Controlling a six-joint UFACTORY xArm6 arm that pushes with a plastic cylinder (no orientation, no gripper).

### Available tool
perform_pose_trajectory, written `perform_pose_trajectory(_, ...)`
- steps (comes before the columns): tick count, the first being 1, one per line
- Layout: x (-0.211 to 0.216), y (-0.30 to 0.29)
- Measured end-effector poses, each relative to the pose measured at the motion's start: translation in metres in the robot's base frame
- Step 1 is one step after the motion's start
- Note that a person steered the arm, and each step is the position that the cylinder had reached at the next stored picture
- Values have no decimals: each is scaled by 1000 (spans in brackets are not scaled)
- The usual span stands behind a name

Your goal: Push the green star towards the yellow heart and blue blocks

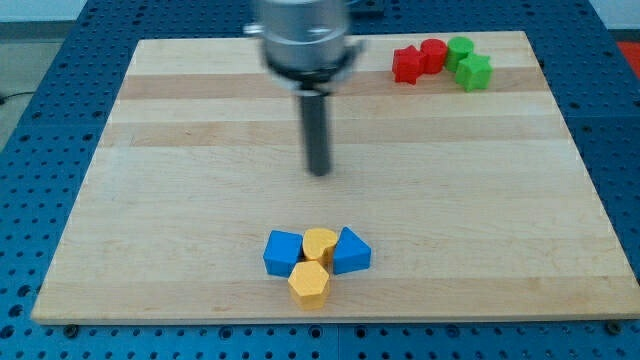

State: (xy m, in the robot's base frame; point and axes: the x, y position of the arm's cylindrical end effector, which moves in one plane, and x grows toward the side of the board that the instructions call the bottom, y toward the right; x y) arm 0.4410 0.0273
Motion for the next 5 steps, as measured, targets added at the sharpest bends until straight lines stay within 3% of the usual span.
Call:
perform_pose_trajectory(1, -28, 131)
perform_pose_trajectory(2, -86, 235)
perform_pose_trajectory(3, -142, 278)
perform_pose_trajectory(4, -190, 275)
perform_pose_trajectory(5, -211, 245)
